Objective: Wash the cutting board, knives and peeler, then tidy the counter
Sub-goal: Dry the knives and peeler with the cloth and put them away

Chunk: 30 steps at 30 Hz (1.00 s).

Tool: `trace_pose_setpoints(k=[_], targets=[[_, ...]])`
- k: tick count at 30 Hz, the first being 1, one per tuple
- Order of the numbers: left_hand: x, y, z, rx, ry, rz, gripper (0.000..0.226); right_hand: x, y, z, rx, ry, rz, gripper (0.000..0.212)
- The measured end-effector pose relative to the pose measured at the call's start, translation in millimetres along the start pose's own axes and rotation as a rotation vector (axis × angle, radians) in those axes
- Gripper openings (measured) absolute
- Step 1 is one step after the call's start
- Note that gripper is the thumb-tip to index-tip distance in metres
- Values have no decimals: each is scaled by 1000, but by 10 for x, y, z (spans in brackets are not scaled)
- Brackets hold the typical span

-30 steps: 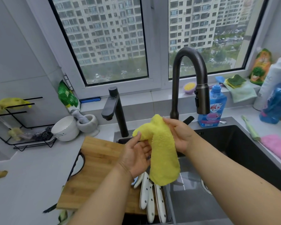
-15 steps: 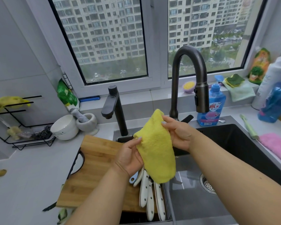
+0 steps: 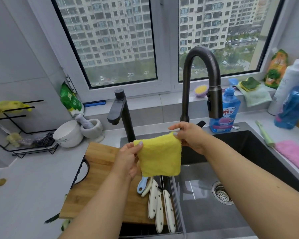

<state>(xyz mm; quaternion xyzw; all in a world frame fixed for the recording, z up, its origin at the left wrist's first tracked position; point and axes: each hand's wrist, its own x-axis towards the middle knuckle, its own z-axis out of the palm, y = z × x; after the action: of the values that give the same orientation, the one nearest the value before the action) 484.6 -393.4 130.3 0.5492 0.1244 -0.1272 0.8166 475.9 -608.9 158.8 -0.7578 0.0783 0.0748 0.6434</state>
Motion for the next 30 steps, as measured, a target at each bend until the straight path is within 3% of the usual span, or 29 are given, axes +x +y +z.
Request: trace_pose_setpoints(k=[2, 5, 7, 9, 13, 15, 17, 20, 24, 25, 28, 30], targets=[[33, 31, -45, 65, -4, 83, 35, -24, -15, 17, -115, -54, -50, 25], [53, 96, -91, 369, -55, 215, 41, -42, -10, 57, -597, -41, -146, 48], [34, 144, -70, 644, -54, 333, 25, -70, -53, 101, -785, 32, -262, 31], [29, 188, -34, 762, -33, 409, 8, -68, -71, 79, -780, 50, -322, 18], [54, 260, 19, 710, -44, 375, 15, -38, 34, -12, -58, -66, -106, 33], [85, 236, 53, 710, -38, 367, 20, -59, 123, 27, 285, -118, 27, 21], [124, 189, 95, 765, 3, 370, 23, -89, 257, 95, 490, -173, 132, 23], [164, 105, 152, 798, 35, 306, 25, -172, 498, 241, 614, -312, 252, 31], [215, -48, 142, 821, 54, 213, 26, -214, 782, 369, 698, -343, 263, 82], [235, -95, 122, 794, 56, 176, 28, -223, 807, 358, 723, -291, 261, 84], [253, -224, 48, 697, 62, 42, 31, -198, 885, 238, 825, -102, 270, 54], [258, -334, -23, 731, 72, -19, 29, -176, 921, 130, 915, -19, 270, 45]])
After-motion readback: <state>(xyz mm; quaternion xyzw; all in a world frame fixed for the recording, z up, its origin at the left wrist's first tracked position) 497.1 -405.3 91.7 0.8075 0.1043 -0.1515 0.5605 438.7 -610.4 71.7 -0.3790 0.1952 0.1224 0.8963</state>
